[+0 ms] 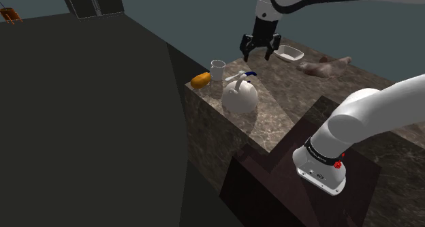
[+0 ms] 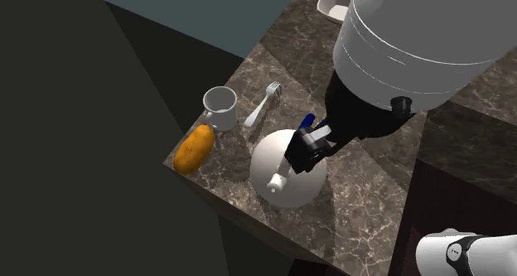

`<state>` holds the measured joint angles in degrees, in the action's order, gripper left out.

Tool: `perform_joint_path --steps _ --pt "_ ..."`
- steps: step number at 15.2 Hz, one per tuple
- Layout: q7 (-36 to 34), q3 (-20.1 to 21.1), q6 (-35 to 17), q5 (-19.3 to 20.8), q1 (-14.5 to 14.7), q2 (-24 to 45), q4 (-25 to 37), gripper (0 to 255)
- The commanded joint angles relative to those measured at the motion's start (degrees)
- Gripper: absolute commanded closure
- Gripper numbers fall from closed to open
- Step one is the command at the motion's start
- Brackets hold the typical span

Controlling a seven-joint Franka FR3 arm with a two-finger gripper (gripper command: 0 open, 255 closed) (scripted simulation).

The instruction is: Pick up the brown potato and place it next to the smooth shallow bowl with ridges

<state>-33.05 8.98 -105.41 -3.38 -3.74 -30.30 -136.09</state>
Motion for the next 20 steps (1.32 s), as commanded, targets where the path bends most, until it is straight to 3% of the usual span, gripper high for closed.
perform_joint_path --steps 1,11,20 --pt "-4.2 1.6 -3.4 -0.3 -0.6 3.6 0.6 0" --pt "-25.0 7.0 -17.5 3.7 -3.8 24.8 8.9 0" --pt "-43.0 5.8 -23.7 11.4 -3.2 44.9 22.9 0"
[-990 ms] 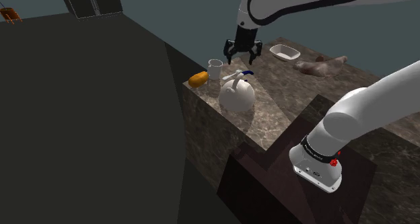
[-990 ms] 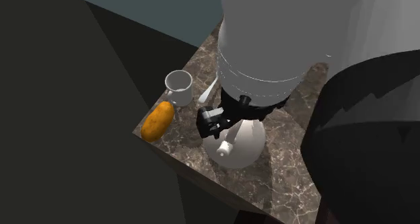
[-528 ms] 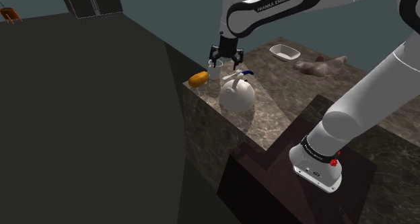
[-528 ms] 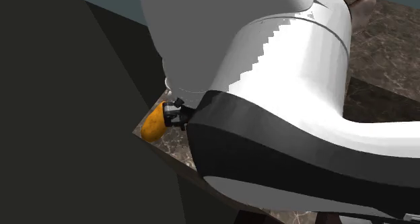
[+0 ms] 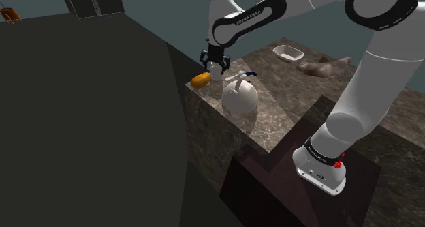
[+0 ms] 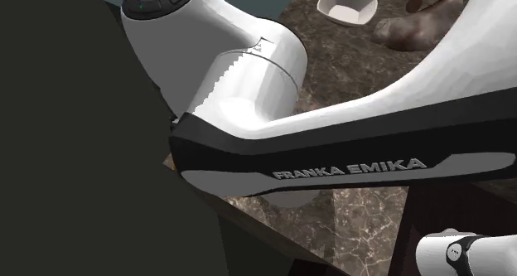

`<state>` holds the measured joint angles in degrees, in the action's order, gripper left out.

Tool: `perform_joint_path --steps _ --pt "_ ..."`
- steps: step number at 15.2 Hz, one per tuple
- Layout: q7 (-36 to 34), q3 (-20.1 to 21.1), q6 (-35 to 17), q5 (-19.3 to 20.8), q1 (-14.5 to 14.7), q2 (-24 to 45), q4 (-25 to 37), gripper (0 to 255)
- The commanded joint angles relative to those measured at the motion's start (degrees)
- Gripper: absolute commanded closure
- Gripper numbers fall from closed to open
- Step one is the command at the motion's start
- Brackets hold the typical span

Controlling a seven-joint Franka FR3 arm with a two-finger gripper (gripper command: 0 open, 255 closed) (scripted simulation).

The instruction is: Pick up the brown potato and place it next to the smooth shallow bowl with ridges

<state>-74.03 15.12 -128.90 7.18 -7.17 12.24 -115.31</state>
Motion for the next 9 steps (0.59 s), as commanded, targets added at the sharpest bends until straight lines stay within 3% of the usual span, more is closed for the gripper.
perform_joint_path --steps 1,7,9 --pt "-3.8 -0.9 -0.6 1.5 0.5 4.5 4.0 0" --pt "-12.5 -4.4 -1.2 3.9 2.4 17.4 16.8 0" --pt "-12.7 -4.5 -1.8 4.0 2.5 18.0 16.9 0"
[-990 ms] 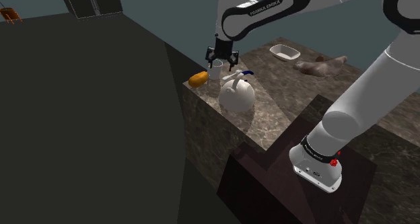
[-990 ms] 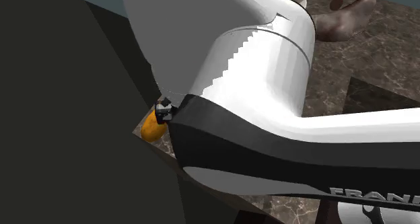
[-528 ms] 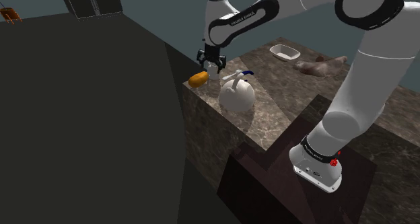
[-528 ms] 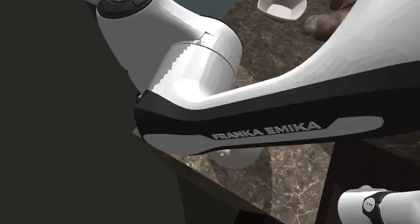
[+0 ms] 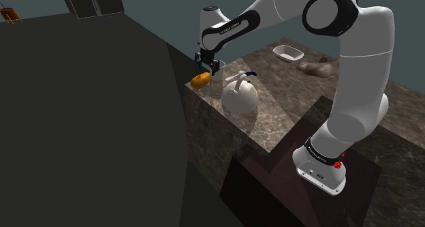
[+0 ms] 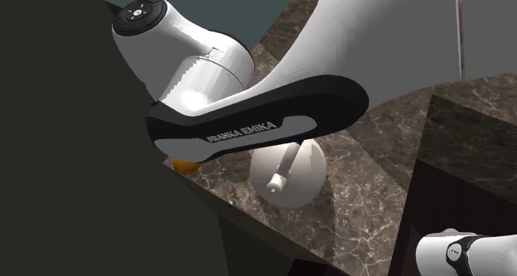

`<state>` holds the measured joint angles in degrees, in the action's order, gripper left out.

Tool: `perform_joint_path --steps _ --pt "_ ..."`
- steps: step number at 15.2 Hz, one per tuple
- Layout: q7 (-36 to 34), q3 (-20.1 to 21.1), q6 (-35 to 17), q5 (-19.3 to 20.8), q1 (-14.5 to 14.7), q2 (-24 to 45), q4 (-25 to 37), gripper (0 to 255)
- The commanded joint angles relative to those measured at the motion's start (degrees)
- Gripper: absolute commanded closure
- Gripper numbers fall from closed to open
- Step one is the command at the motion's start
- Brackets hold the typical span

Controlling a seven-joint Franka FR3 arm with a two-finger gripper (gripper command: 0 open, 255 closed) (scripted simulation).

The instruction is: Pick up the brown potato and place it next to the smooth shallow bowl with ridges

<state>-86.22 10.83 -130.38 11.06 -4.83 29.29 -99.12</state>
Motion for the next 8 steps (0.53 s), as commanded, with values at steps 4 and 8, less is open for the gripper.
perform_joint_path --steps 4,8 --pt "-0.8 -0.6 -2.4 0.7 0.3 2.9 0.6 0" --pt "-1.0 -0.8 -3.7 1.0 0.4 4.2 0.6 0"
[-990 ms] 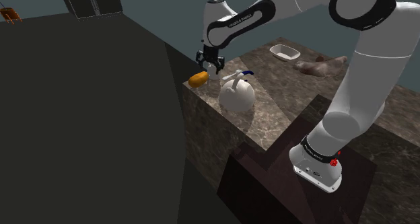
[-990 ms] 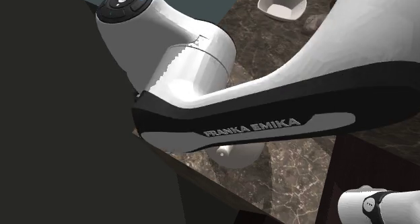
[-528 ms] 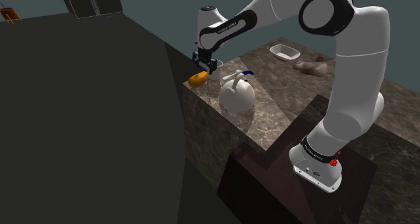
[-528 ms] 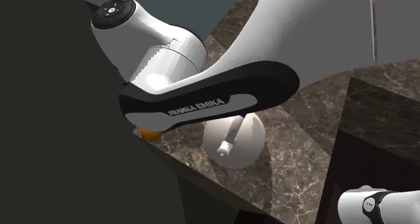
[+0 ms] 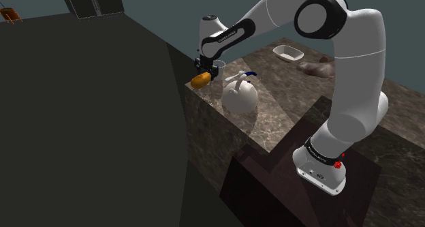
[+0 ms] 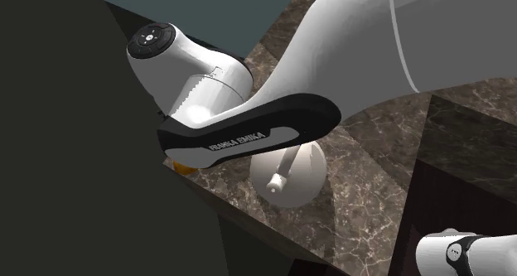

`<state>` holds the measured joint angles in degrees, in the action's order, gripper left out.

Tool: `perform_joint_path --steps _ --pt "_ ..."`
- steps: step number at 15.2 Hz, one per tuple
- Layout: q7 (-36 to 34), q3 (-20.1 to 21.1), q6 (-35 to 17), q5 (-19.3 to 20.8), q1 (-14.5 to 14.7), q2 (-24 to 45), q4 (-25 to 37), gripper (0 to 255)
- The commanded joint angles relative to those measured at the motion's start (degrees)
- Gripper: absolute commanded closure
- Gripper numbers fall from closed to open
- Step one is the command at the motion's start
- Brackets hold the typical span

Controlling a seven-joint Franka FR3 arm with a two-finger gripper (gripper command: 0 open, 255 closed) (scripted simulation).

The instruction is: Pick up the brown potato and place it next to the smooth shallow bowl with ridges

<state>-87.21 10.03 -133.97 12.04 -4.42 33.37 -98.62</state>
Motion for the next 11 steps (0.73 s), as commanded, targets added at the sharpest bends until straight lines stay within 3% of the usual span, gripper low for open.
perform_joint_path --steps 1,6,7,11 --pt "0.0 0.0 -0.1 0.0 0.0 0.2 0.1 0" --pt "0.0 0.0 -0.1 0.0 0.0 0.2 0.1 0" --pt "0.0 0.0 -0.1 0.0 0.0 0.2 0.1 255" --pt "0.0 0.0 -0.1 0.0 0.0 0.2 0.1 255"
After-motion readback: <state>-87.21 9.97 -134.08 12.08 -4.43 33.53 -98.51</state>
